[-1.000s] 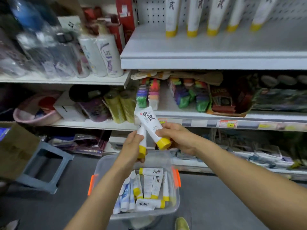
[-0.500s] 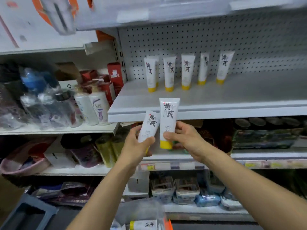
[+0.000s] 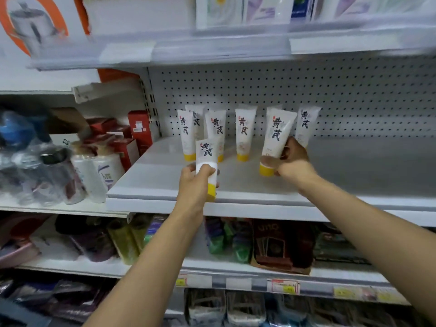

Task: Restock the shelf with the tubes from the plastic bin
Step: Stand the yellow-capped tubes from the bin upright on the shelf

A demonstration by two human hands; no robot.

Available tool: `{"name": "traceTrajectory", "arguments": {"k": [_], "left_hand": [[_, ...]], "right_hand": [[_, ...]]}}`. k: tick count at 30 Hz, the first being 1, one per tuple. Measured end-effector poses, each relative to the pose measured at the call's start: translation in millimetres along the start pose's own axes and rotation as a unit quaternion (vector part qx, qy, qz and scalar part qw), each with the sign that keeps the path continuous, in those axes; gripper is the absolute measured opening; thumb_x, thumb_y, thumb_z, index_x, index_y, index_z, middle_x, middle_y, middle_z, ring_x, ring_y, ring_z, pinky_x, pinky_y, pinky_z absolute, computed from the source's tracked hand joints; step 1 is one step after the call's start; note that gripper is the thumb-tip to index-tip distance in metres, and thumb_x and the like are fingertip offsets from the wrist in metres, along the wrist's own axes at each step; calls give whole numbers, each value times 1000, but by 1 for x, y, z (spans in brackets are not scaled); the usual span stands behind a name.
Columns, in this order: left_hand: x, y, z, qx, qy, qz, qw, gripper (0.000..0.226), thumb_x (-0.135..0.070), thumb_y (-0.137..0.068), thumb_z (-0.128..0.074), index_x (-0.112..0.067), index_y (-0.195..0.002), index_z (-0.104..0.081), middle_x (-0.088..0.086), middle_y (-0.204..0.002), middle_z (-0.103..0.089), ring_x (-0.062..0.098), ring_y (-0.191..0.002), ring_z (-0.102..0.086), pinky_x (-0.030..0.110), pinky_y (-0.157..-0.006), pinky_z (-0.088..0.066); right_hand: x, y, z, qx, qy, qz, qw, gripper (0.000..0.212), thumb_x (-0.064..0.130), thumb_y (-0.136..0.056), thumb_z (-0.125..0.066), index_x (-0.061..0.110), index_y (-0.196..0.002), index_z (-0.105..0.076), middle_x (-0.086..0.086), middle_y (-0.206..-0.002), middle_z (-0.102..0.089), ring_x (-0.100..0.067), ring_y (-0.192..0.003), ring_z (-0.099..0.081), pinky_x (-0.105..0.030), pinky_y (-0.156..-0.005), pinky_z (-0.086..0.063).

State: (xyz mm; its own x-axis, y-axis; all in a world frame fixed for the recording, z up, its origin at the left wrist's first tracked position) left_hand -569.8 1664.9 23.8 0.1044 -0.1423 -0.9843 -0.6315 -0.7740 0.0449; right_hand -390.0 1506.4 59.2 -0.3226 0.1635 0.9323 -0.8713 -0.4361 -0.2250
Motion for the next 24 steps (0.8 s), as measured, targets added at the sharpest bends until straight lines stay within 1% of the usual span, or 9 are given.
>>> {"name": "traceTrajectory", "arguments": {"k": [2, 5, 7, 9, 11, 13, 19, 23, 24], "left_hand": [[1, -12, -15, -4, -12, -11, 1000, 42, -14, -88, -58, -8, -128, -46, 14, -109, -67, 17, -70, -61, 27, -56, -47], [4, -23, -36, -4, -29, -34, 999, 47, -12, -86, -65, -14, -129, -45, 8, -115, -65, 23, -97, -63, 32, -77, -50], [4, -26, -50, 7, -37, -52, 998, 48, -9, -87, -65, -15, -130, -46, 0, -114, -64, 18, -104, -61, 32, -88, -47], [2, -28, -61, 10, -37, -66, 997, 49, -4, -87, -64, -14, -131, -45, -4, -108, -63, 12, -97, -60, 30, -86, -47], [3, -30, -67, 3, -37, -73, 997, 49, 0, -86, -63, -12, -130, -44, -6, -101, -61, 10, -91, -60, 37, -85, -51], [6, -34, -70, 0, -39, -76, 996, 49, 3, -85, -64, -13, -127, -45, -6, -98, -61, 11, -89, -60, 44, -87, -52], [13, -40, -77, 8, -32, -86, 996, 48, 6, -82, -65, -20, -118, -50, -10, -101, -64, 5, -92, -61, 27, -83, -51], [10, -38, -82, 7, -15, -89, 996, 46, 6, -82, -65, -16, -119, -50, -6, -100, -63, 8, -88, -61, 21, -71, -50], [9, -38, -82, 2, -8, -87, 996, 45, 5, -83, -66, -16, -119, -50, -3, -101, -64, 12, -89, -62, 21, -68, -50]], "right_hand": [[-9, -27, 10, -7, 45, 19, 999, 54, 13, -76, -79, 9, -120, -49, -2, -110, -60, -20, -96, -59, -39, -78, -53], [-24, -54, 12, 13, 92, 47, 995, 54, 15, -77, -78, 10, -121, -46, -2, -117, -59, -19, -100, -57, -34, -80, -49], [-34, -67, 11, 18, 109, 52, 993, 55, 17, -76, -78, 12, -120, -46, -5, -124, -61, -23, -107, -60, -38, -85, -51], [-41, -78, 9, 11, 120, 51, 991, 56, 17, -74, -79, 11, -119, -46, -8, -125, -61, -27, -109, -61, -40, -85, -53], [-45, -86, 7, 10, 127, 49, 991, 55, 17, -74, -80, 9, -117, -47, -10, -124, -61, -28, -108, -61, -40, -84, -53], [-46, -92, 6, 14, 134, 52, 990, 56, 18, -73, -80, 9, -117, -46, -10, -124, -62, -29, -108, -61, -45, -86, -53], [-50, -95, 3, 22, 149, 51, 987, 56, 20, -75, -79, 9, -118, -45, -10, -127, -60, -29, -111, -60, -47, -88, -52], [-55, -89, 6, 44, 142, 19, 989, 58, 25, -78, -76, 9, -122, -42, -7, -126, -58, -23, -104, -59, -38, -85, -51], [-57, -86, 10, 36, 132, 3, 991, 63, 29, -79, -75, 7, -126, -39, -8, -128, -55, -24, -108, -57, -38, -90, -49]]}}
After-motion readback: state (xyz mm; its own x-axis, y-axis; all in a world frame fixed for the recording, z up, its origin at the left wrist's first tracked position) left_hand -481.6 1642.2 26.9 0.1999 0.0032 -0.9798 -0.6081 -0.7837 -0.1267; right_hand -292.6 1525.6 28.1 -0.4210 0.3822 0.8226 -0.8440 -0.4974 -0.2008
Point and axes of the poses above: each hand's wrist, its own y-axis away from the middle knuckle, its own z-axis out of the back of the hand, x = y × z, the point moved 8 cm from there along -y, towards the middle knuckle
